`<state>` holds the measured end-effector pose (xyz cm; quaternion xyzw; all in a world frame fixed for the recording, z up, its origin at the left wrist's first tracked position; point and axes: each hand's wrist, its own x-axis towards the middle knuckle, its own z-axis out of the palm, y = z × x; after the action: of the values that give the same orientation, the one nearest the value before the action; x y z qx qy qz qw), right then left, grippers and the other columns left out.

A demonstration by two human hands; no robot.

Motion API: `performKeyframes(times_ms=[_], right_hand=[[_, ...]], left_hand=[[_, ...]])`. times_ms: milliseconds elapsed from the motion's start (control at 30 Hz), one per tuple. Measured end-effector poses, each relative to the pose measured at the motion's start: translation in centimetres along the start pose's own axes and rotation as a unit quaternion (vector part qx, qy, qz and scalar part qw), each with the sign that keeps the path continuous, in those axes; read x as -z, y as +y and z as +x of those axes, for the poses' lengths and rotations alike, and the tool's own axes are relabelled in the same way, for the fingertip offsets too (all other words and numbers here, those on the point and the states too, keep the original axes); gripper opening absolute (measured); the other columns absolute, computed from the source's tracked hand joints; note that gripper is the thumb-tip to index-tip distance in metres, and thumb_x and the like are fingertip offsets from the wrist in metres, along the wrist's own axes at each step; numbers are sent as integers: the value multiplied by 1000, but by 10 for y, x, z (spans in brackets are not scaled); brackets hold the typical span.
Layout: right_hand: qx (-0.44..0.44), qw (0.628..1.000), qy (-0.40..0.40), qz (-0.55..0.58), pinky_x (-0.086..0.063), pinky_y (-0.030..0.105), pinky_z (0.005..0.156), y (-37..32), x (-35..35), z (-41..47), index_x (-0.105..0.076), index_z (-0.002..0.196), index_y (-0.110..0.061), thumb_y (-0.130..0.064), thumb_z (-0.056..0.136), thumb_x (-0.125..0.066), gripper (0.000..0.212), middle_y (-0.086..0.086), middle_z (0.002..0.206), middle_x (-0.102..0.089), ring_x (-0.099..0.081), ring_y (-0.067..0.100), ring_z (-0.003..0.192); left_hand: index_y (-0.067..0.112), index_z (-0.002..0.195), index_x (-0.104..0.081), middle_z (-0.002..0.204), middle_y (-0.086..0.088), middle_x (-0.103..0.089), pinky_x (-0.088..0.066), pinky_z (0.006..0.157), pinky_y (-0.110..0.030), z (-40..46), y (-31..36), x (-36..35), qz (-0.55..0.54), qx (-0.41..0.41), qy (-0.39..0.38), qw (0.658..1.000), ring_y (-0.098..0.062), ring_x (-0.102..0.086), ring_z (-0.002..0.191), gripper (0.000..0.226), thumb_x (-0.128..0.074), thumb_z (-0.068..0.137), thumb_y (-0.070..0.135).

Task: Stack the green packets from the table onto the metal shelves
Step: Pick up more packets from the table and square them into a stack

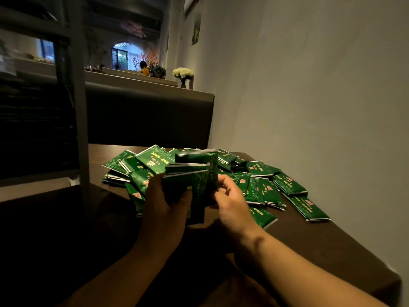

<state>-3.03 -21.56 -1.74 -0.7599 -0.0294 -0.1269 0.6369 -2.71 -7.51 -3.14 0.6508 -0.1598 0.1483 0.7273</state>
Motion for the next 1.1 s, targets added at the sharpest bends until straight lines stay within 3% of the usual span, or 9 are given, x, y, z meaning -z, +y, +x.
performKeyframes(times_ms=[100,167,300,400,567,733,833,967,1100], right_hand=[[5,1000,1,18,-52,26,63,9,-8,1,-57,97,-8,-2,97,-45,13,9,83,-65,-62,19,75],[6,1000,-7,-23,-49,32,61,14,-8,1,-58,93,-10,-14,90,-45,14,11,80,-63,-57,26,71],[22,993,3,-119,-53,49,77,17,-3,-4,-66,90,-19,-19,84,-40,27,8,86,-68,-64,27,84],[16,975,69,-212,-50,26,57,16,11,-3,-64,79,-26,-7,90,-44,30,-8,75,-63,-58,1,66],[-70,859,131,-490,-40,39,93,21,49,5,-49,102,-32,-24,93,-51,12,-7,113,-53,-47,23,112],[-148,810,93,-560,-39,52,100,23,62,-1,-41,125,-17,-39,95,-55,39,7,131,-43,-46,34,122],[-184,795,79,-573,-35,53,102,23,71,-4,-38,132,-16,-50,91,-58,57,10,136,-41,-49,35,124],[-248,832,45,-494,-35,51,109,15,87,-4,-30,144,-15,-62,72,-73,97,10,150,-36,-41,31,134],[-214,899,33,-380,-40,32,101,13,89,-9,-29,148,-13,-41,79,-77,88,9,147,-43,-48,26,129]], left_hand=[[46,108,-38,126,5,-47,-50,75,-14,3,-4,1,27,-21,16,999,-8,-54,109,40,-61,89,20],[45,104,-42,110,15,-56,-48,65,-5,2,-3,1,-4,9,-23,1000,5,-60,97,33,-59,90,21],[47,103,-41,98,20,-58,-41,60,3,-1,-4,-2,3,23,-67,997,25,-55,80,32,-56,92,21],[53,107,-35,101,22,-56,-47,63,-5,-1,-3,-1,14,23,-69,997,15,-59,88,43,-58,91,20],[48,136,-18,97,26,-50,-46,59,-3,-4,-4,-1,14,19,-81,996,21,-58,81,75,-62,88,10],[44,104,-43,98,16,-61,-47,68,-12,-3,-5,-2,37,59,-116,991,15,-60,83,34,-63,87,23],[39,101,-48,99,10,-64,-49,70,-19,-5,-6,-1,43,81,-139,986,1,-63,87,30,-62,88,16],[30,105,-52,95,3,-67,-50,57,-11,-6,-4,0,44,74,-174,981,2,-65,77,29,-58,89,6],[27,103,-53,88,2,-68,-52,58,-14,-9,-1,1,21,63,-166,984,-1,-66,75,31,-59,87,1]])
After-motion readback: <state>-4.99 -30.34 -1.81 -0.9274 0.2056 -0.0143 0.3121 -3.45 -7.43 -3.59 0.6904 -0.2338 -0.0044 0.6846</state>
